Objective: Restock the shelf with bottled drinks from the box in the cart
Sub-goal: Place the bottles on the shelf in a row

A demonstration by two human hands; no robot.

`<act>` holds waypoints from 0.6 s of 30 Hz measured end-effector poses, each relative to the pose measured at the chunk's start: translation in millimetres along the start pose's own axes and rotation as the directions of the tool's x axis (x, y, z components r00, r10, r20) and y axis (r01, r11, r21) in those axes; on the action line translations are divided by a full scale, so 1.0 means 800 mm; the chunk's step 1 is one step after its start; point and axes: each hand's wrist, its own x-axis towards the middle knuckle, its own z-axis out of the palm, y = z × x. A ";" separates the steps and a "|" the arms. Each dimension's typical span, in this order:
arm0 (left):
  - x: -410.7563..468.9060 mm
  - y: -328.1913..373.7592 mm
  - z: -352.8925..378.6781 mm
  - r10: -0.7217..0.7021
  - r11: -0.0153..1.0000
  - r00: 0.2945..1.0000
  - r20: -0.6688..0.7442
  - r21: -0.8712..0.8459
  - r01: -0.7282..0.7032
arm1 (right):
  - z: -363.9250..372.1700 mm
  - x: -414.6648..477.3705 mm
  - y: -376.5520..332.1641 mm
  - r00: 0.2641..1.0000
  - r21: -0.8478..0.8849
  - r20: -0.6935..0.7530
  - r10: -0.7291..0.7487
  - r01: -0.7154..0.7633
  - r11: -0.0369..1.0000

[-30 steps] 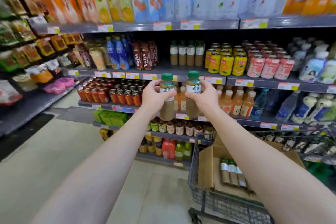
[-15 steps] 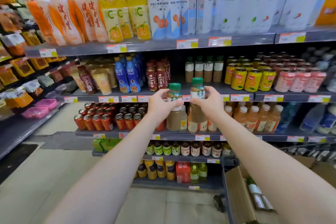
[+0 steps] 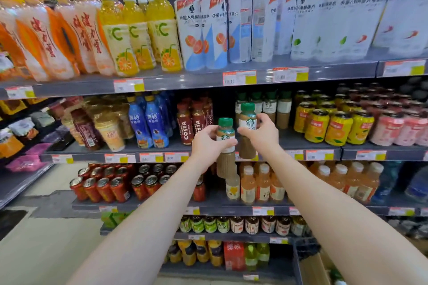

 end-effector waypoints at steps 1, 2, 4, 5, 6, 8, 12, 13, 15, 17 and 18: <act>0.014 0.001 0.003 -0.004 1.000 1.000 -0.011 0.006 0.004 | 0.005 0.015 0.002 1.000 0.002 0.008 0.000 0.000 1.000; 0.028 0.001 0.006 -0.011 1.000 1.000 -0.024 0.011 0.011 | 0.009 0.028 0.005 1.000 0.007 0.017 -0.002 0.002 1.000; 0.053 0.000 0.011 -0.028 1.000 0.998 -0.061 0.011 0.029 | 0.021 0.055 0.015 0.999 0.008 0.031 -0.021 0.020 1.000; 0.063 -0.002 0.012 -0.033 0.999 0.996 -0.077 0.009 0.034 | 0.028 0.067 0.020 0.999 0.004 0.030 -0.033 0.033 0.999; 0.073 -0.003 0.014 -0.036 0.999 0.995 -0.088 0.008 0.037 | 0.035 0.078 0.026 0.999 0.004 0.021 -0.038 0.037 0.999; 0.087 -0.006 0.016 -0.039 0.999 0.995 -0.092 0.007 0.040 | 0.046 0.096 0.037 1.000 0.001 0.007 -0.017 0.017 1.000; 0.107 -0.012 0.020 -0.067 0.998 0.996 -0.061 -0.023 0.066 | 0.058 0.114 0.059 1.000 -0.014 -0.012 0.011 -0.012 1.000; 0.111 -0.013 0.021 -0.078 0.996 0.995 -0.061 -0.036 0.076 | 0.060 0.118 0.064 1.000 -0.008 -0.015 0.017 -0.017 1.000; 0.119 -0.016 0.022 -0.086 0.995 0.995 -0.054 -0.046 0.083 | 0.065 0.124 0.072 1.000 -0.033 0.000 0.010 -0.010 0.999; 0.124 -0.018 0.023 -0.078 0.996 0.996 -0.035 -0.038 0.077 | 0.071 0.128 0.078 1.000 -0.086 0.008 -0.006 0.007 0.996; 0.126 -0.019 0.025 -0.071 0.997 0.997 -0.026 -0.034 0.070 | 0.074 0.129 0.079 1.000 -0.110 0.002 -0.016 0.016 0.994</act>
